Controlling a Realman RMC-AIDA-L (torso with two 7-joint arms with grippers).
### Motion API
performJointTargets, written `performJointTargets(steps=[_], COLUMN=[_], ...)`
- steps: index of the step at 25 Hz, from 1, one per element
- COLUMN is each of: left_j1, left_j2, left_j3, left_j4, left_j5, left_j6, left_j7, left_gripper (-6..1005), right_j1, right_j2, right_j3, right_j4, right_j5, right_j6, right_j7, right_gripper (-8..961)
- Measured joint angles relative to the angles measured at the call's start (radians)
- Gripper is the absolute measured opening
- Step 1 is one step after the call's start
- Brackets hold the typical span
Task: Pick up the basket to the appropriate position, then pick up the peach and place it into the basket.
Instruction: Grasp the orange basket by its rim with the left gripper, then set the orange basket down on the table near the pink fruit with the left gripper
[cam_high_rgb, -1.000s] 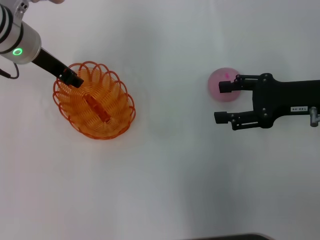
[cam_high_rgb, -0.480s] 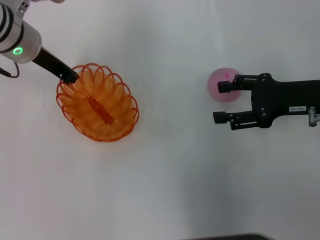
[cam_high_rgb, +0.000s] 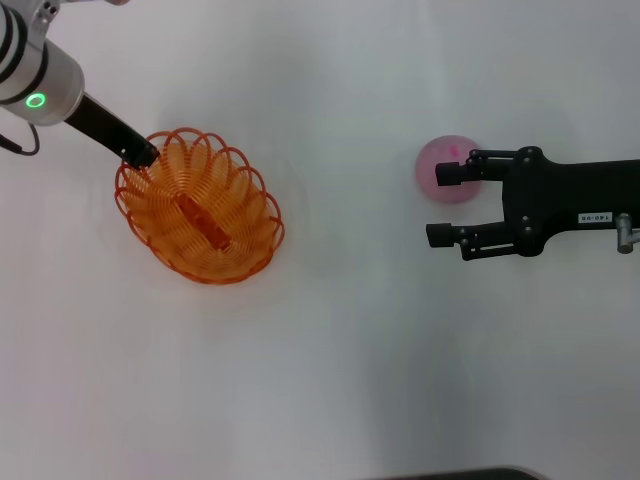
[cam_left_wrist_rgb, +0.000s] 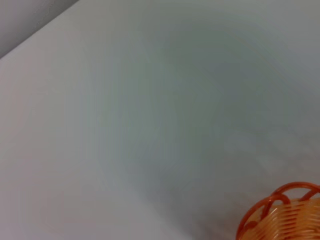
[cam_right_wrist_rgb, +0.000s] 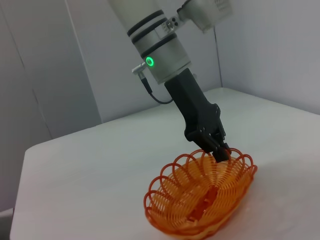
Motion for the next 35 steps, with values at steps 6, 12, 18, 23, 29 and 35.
performJointTargets(steps=[6, 12, 18, 23, 29, 35], left_j1=[0.017, 0.014, 0.009, 0.001, 0.000, 0.000], left_j2=[-0.013, -0.020, -0.019, -0.014, -0.010, 0.002], left_j3=[-0.022, -0.074, -0.111, -0.141, -0.151, -0.173], left_j4=[0.102, 0.167, 0.220, 0.246, 0.251, 0.249], left_j5=[-0.005, -0.006, -0.028, -0.036, -0.051, -0.072], left_j6=[0.096, 0.174, 0.222, 0.253, 0.264, 0.277], left_j7=[-0.007, -0.008, -0.009, -0.010, -0.010, -0.010], left_gripper=[111, 102, 64, 46, 44, 41], right_j1=[-0.001, 0.001, 0.002, 0.003, 0.008, 0.012], right_j2=[0.000, 0.000, 0.000, 0.000, 0.000, -0.001], right_j3=[0.002, 0.000, 0.000, 0.000, 0.000, 0.000], right_j4=[0.000, 0.000, 0.000, 0.000, 0.000, 0.000], right_j5=[0.000, 0.000, 0.000, 0.000, 0.000, 0.000], right_j6=[0.000, 0.005, 0.006, 0.006, 0.006, 0.006], right_j7=[0.001, -0.002, -0.005, -0.005, -0.004, -0.003], right_gripper=[851, 851, 851, 851, 851, 851])
